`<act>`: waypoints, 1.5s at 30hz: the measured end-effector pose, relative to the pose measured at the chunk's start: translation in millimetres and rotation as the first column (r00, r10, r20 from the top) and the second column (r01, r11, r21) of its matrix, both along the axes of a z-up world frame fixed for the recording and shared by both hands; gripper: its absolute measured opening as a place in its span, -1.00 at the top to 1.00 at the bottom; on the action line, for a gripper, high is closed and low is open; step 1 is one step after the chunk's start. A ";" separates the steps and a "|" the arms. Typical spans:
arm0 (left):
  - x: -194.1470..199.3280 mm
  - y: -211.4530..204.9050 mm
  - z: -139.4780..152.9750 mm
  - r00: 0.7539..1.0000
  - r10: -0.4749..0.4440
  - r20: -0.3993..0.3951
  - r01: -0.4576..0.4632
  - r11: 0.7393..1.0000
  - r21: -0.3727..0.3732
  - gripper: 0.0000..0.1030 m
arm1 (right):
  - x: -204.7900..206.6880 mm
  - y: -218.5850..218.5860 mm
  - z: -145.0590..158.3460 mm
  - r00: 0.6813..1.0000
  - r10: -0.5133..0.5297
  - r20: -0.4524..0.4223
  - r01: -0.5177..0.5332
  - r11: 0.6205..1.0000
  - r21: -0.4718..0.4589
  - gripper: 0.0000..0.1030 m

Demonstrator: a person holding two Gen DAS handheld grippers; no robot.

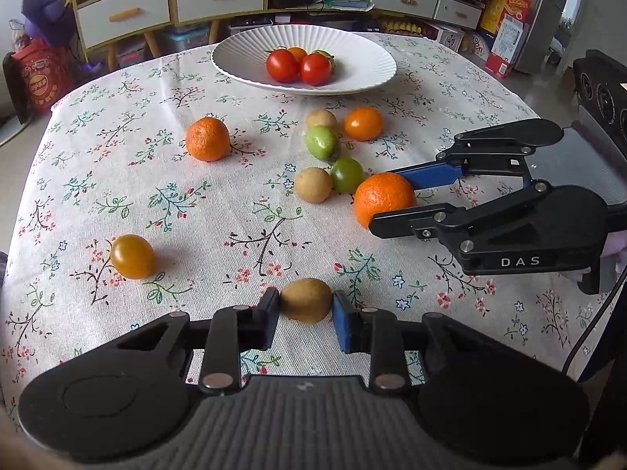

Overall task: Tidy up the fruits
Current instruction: 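Grasp a brown kiwi with the left tool while the right tool grasps a large mandarin orange, then carry the kiwi and mandarin into the white plate and open both tools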

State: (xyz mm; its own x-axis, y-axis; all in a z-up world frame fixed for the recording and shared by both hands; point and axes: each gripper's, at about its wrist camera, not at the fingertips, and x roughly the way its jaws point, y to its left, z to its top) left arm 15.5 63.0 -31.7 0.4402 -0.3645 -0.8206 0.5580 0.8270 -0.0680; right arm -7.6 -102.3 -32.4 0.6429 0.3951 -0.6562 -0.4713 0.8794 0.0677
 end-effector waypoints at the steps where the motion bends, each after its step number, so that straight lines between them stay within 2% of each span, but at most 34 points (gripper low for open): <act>1: 0.9 0.5 0.9 1.000 0.010 0.002 -0.010 1.000 -0.004 0.48 | 0.5 -1.2 0.6 1.000 -0.003 -0.004 0.003 1.000 0.005 0.33; 10: 10.5 1.4 11.4 0.996 0.082 0.028 -0.081 0.996 -0.033 0.48 | 4.9 -10.3 11.1 1.000 -0.029 0.009 0.029 0.998 0.052 0.33; 27: 35.8 -15.5 28.8 0.982 0.149 0.116 -0.143 0.988 -0.058 0.48 | 19.3 -35.9 41.2 0.992 -0.094 0.082 0.086 0.991 0.102 0.33; 38: 62.4 -44.7 46.5 0.974 0.148 0.172 -0.134 0.987 -0.089 0.48 | 42.7 -58.5 43.8 0.981 -0.166 0.098 0.156 0.983 0.099 0.33; 45: 86.9 -73.3 44.4 0.972 0.132 0.195 -0.114 0.988 -0.102 0.48 | 60.2 -76.4 46.5 0.972 -0.208 0.111 0.199 0.976 0.090 0.33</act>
